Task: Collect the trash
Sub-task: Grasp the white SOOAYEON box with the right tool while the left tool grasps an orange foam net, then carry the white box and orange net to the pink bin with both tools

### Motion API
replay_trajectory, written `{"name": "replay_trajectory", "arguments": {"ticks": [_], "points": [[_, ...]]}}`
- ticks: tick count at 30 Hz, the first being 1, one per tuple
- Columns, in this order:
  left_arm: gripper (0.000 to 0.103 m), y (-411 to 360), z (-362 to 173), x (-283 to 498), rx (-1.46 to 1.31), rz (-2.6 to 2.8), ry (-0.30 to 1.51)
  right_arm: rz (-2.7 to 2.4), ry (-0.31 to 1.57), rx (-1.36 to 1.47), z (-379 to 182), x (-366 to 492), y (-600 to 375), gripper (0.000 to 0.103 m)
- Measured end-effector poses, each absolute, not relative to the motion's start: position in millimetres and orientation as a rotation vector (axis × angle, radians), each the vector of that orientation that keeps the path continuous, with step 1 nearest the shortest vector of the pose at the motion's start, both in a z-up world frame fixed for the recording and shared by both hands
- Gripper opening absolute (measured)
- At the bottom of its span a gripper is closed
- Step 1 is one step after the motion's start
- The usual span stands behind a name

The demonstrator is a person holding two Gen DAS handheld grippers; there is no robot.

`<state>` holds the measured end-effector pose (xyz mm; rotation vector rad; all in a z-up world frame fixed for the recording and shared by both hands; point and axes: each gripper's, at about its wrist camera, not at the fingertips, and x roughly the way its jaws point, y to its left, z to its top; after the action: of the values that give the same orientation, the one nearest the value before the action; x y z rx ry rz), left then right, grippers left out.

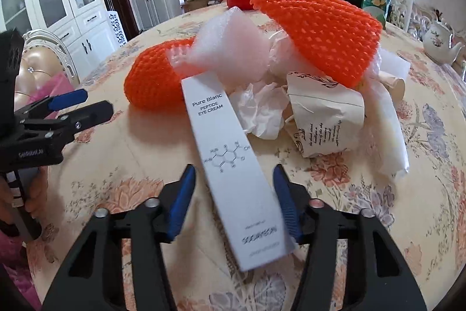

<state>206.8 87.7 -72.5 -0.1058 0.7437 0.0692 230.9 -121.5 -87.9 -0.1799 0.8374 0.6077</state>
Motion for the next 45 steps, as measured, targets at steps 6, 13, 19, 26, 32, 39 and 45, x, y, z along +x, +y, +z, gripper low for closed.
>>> {"name": "replay_trajectory", "arguments": {"ticks": [6, 13, 19, 26, 32, 39, 45], "points": [[0.098, 81, -73, 236, -0.111, 0.044, 0.756, 0.550, 0.802, -0.122, -83, 224, -141, 0.037], [0.098, 71, -80, 269, -0.095, 0.042, 0.792, 0.552, 0.787, -0.036, -81, 218, -157, 0.037], [0.098, 57, -76, 285, -0.055, 0.058, 0.776, 0.577, 0.790, 0.061, -81, 220, -174, 0.037], [0.098, 46, -65, 313, 0.026, 0.083, 0.760, 0.565, 0.772, 0.069, -77, 213, -181, 0.036], [0.038, 50, -78, 325, 0.008, 0.041, 0.819, 0.567, 0.763, 0.073, -76, 212, -183, 0.036], [0.033, 63, -58, 281, -0.004, 0.026, 0.766, 0.583, 0.754, 0.093, -73, 208, -182, 0.036], [0.033, 85, -43, 230, -0.049, 0.032, 0.736, 0.594, 0.736, 0.083, -66, 199, -173, 0.036]]}}
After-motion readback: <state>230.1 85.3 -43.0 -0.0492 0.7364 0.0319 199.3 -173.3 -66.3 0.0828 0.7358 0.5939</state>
